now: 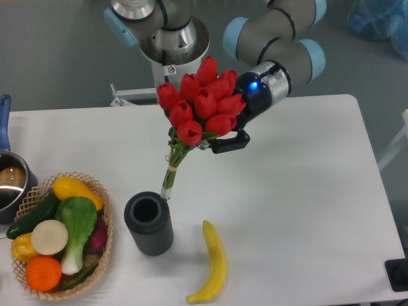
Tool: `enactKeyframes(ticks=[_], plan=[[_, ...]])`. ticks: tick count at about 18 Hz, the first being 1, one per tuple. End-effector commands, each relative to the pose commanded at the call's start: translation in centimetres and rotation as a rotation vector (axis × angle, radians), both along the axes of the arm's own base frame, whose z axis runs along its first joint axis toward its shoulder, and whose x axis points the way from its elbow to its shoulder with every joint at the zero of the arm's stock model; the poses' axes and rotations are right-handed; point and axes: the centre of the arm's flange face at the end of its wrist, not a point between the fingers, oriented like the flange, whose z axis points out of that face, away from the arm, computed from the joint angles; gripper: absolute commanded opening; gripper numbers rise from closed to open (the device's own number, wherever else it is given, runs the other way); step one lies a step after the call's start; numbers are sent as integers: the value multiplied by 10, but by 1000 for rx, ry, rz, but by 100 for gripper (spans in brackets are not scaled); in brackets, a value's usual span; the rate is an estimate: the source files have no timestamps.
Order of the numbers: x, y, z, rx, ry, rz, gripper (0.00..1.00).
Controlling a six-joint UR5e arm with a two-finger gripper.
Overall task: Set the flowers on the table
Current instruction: 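Lift the red tulip bouquet up out of the grey vase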
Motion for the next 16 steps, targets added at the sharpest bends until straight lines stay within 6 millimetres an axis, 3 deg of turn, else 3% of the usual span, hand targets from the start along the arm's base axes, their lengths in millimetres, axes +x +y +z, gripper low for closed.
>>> enactKeyframes(ticks=[6, 16], plan=[[-3, -6, 0, -2, 3, 13, 40], [-7, -9, 5, -182, 108, 65, 40]])
